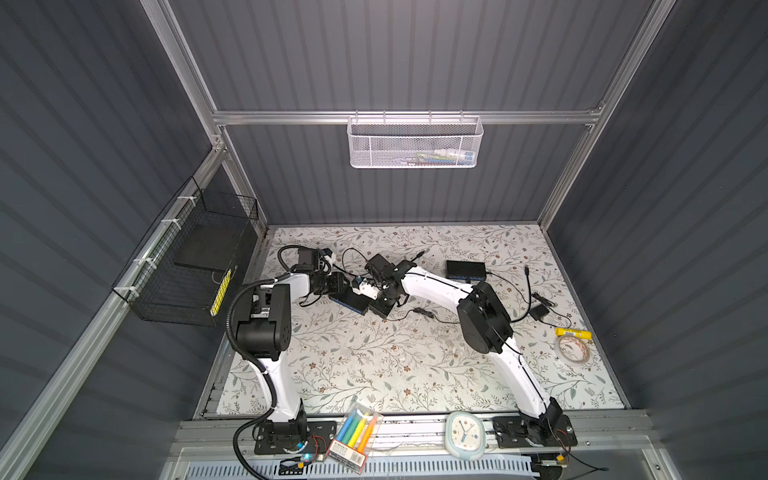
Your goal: Insert the plug into the switch port
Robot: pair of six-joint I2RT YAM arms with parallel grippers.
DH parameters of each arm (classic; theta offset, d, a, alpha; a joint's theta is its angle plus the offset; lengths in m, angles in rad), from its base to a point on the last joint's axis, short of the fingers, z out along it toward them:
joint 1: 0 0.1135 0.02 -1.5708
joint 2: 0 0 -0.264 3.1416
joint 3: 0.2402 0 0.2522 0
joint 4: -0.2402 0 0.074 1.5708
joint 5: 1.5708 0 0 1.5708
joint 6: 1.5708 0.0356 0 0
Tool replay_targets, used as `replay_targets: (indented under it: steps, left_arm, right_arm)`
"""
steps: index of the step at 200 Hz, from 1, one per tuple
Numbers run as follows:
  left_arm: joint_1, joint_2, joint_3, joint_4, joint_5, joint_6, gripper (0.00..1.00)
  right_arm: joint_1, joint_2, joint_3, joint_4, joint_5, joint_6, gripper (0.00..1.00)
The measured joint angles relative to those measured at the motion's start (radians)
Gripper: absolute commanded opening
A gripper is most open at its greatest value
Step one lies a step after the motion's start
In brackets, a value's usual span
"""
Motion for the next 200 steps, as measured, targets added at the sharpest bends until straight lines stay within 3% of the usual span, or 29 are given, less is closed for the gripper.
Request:
replay_targets:
  steps: [200]
  left_arm:
    - [-0.020,0.000,-0.021,0.072,-0.009,-0.010,0.53]
  right_arm:
    - [-0.036,0.037,0.085,-0.053,0.016,-0.030,0.00]
